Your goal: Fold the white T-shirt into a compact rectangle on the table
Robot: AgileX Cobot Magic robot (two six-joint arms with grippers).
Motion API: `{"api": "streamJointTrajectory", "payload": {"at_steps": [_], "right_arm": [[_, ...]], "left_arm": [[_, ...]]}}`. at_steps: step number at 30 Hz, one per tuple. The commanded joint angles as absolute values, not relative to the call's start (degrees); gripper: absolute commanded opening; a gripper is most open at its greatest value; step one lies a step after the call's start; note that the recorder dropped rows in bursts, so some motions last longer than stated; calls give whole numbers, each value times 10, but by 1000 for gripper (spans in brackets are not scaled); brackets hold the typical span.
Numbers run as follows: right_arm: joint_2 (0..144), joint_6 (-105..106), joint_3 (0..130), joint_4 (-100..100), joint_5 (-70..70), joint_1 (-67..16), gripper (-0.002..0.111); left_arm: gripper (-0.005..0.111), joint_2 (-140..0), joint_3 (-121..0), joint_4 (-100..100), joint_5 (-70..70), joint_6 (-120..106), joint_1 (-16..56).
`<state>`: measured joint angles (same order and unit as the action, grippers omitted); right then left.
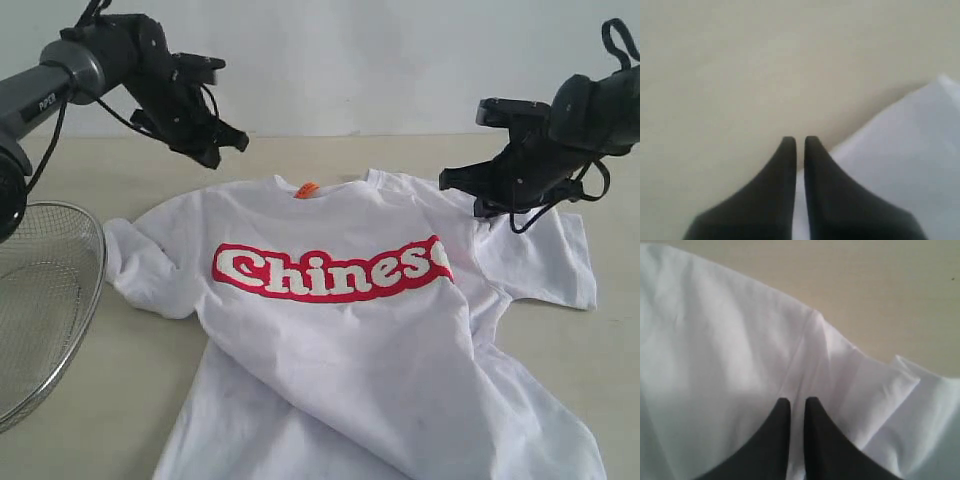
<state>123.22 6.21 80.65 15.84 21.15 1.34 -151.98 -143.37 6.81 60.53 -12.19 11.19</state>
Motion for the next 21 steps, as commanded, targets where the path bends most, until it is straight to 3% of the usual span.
{"api": "streamJointTrajectory", "payload": {"at_steps": [1, 13, 21], "right_arm": [[1261, 59, 840, 160, 208, 17, 6], [1334, 42, 919, 136, 230, 20, 6], [1346, 20, 956, 120, 252, 52, 0]], "left_arm": [[5, -1500, -1466, 202, 655, -155, 112], [5, -1483, -1467, 259, 700, -173, 109], [5, -1483, -1467, 265, 700, -165, 109]]}}
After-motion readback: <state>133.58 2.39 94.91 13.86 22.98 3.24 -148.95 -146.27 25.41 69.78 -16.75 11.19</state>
